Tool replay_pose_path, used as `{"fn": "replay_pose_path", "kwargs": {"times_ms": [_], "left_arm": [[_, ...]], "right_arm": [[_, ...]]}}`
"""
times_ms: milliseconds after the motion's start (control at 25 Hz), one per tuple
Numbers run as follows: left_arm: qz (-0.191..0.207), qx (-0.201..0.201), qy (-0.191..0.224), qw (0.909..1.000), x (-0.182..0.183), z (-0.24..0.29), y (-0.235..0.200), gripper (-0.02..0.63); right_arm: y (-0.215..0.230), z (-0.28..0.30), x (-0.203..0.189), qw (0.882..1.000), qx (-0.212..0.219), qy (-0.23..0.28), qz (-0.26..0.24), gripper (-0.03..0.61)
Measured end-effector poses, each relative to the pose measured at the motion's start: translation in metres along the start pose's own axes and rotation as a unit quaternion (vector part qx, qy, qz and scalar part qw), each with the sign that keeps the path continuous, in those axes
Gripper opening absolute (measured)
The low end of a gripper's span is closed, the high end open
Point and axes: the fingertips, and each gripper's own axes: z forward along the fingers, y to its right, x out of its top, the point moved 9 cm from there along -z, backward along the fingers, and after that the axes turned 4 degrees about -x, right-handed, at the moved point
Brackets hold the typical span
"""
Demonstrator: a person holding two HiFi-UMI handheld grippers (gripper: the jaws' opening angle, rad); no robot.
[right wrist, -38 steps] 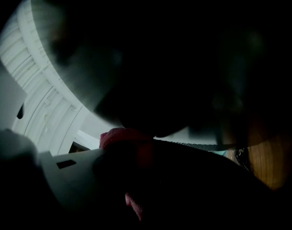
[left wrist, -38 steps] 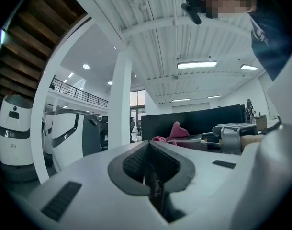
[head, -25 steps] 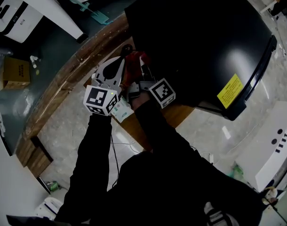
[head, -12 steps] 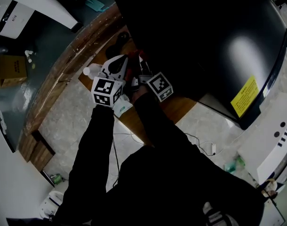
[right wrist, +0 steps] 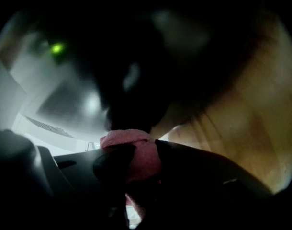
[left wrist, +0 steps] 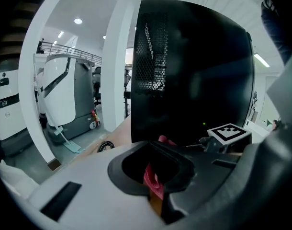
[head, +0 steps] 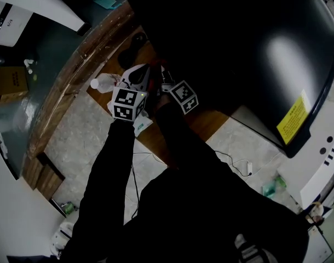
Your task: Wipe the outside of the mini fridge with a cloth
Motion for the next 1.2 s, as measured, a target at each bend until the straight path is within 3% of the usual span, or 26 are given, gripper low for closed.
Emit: {"fn": "replay_pose_path", "kwargs": {"times_ms": [160,280,440,600,680,800,920,1200], "left_arm": [[0.008,-0.004,-0.008,0.9999,-0.005,-0.002,0.001,0.003],[0.004,-0.002,-0.004,1.0000,-0.005,-0.009,0.002,0.003],[-0.002,0.009,0.020,0.9998,0.003,-0.029,0.005,0.003],[-0.011,0.015,0.054,0.9984,0.015,-0.071,0.023,0.003],[-0.006,0.015,0.074,0.9971,0.025,-0.099,0.038,0.003],[0.004,0.012,0.105,0.9944,0.040,-0.143,0.063,0.003],[0.014,0.000,0.123,0.9923,0.049,-0.177,0.093,0.003],[0.016,-0.033,0.143,0.9890,0.063,-0.222,0.184,0.003]], "right_arm": [[0.014,0.004,-0.002,1.000,-0.011,0.006,0.008,0.123],[0.011,0.002,-0.003,1.000,-0.006,-0.001,-0.018,0.121],[-0.017,-0.015,-0.009,0.994,0.040,-0.041,-0.094,0.121],[-0.061,-0.059,-0.015,0.973,0.097,-0.077,-0.194,0.121],[-0.088,-0.088,-0.012,0.955,0.124,-0.084,-0.257,0.121],[-0.124,-0.136,-0.010,0.918,0.158,-0.094,-0.351,0.117],[-0.148,-0.184,-0.011,0.886,0.182,-0.114,-0.411,0.117],[-0.183,-0.297,0.020,0.788,0.225,-0.115,-0.561,0.117]]}}
